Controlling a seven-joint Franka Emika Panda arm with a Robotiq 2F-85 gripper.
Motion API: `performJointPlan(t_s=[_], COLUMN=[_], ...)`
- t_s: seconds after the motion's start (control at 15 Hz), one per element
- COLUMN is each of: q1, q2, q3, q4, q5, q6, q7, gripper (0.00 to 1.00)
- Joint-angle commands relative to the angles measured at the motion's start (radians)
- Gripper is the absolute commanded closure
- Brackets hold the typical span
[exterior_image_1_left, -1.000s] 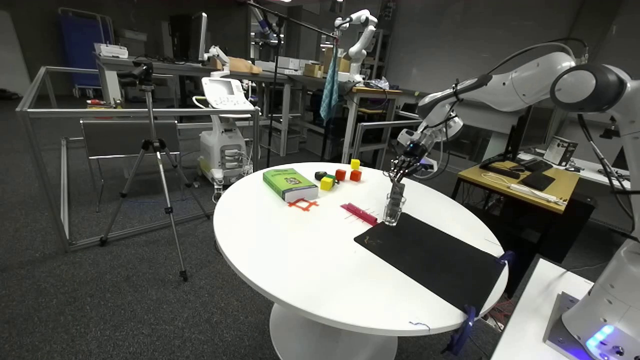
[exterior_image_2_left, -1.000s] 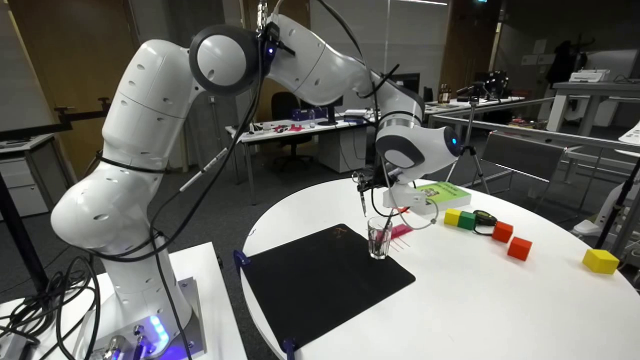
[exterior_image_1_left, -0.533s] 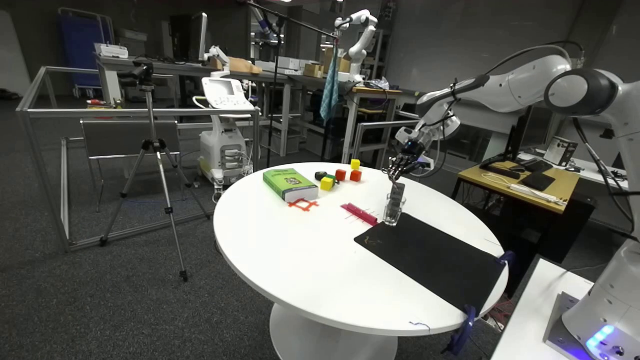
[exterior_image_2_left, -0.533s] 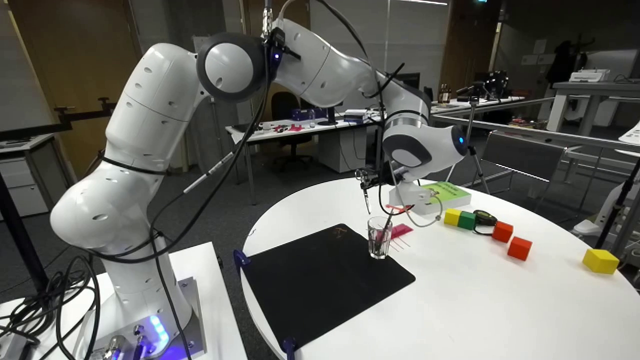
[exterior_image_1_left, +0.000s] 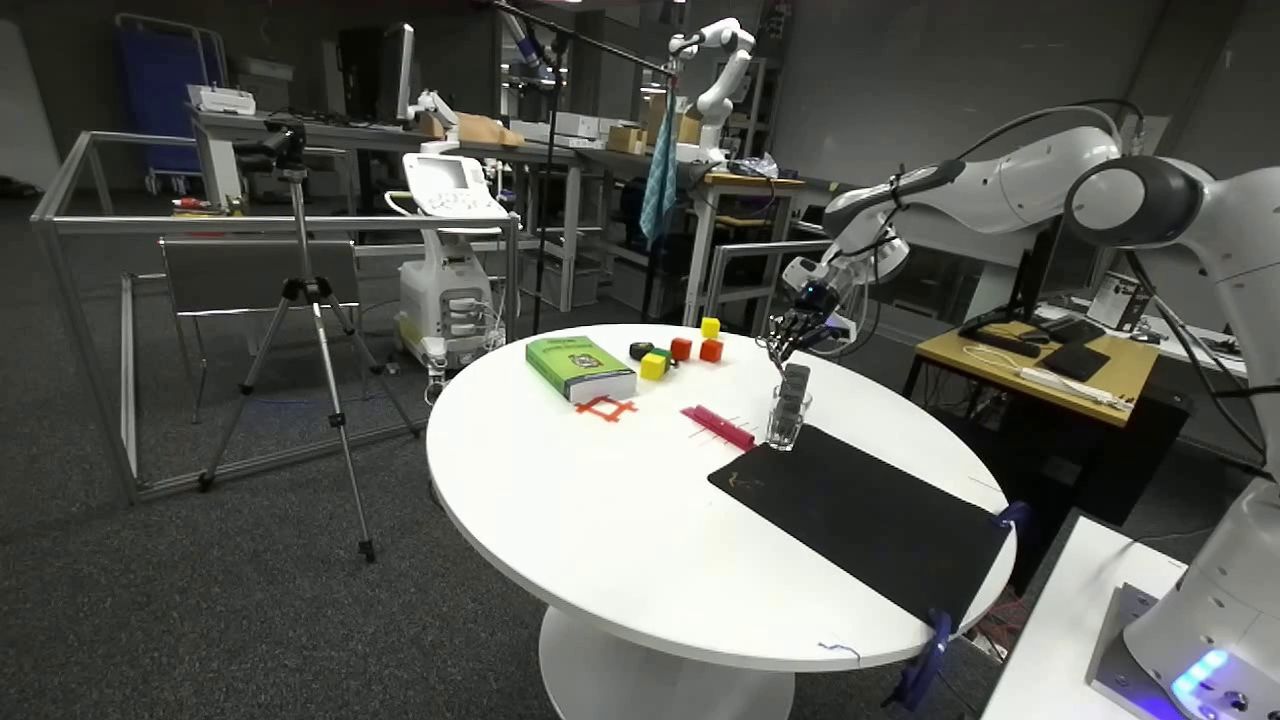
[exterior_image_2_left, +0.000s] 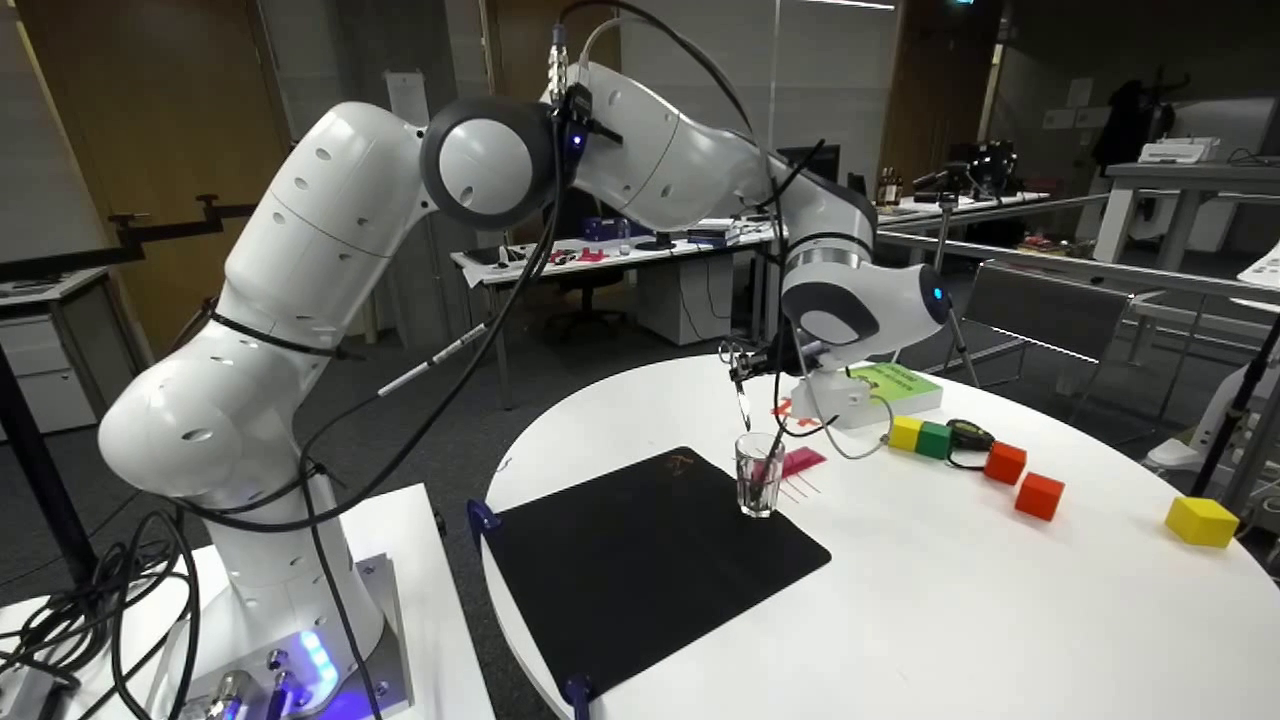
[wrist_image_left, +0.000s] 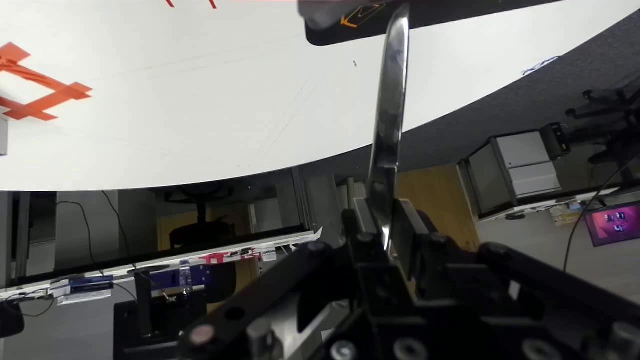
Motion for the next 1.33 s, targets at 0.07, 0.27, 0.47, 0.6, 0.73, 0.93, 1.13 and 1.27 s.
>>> performJointPlan(t_s=[0.07,0.27,0.47,0.6,0.73,0.93,1.13,1.27], q1=[-0.033,-0.035,-0.039,-0.044,-0.048,-0.055,-0.063,-0.068], q2=[0.054,0.076,0.096,0.105,0.115,0.126,0.139,0.145], q3=[0.024,0.023,0.024,0.024,0.025,0.023,0.022,0.021], q4=[0.083,0.106,0.128,0.141,0.154,0.169,0.186,0.193], q5=[0.007,-0.005,-0.008,-0.009,-0.008,-0.009,-0.01,-0.01], q6=[-0.055,-0.063,-0.079,-0.096,-0.11,-0.131,-0.15,-0.159], q7=[-0.033,-0.04,-0.041,-0.042,-0.041,-0.04,-0.038,-0.035], gripper=[0.96,0.96,0.96,0.96,0.96,0.96,0.96,0.96])
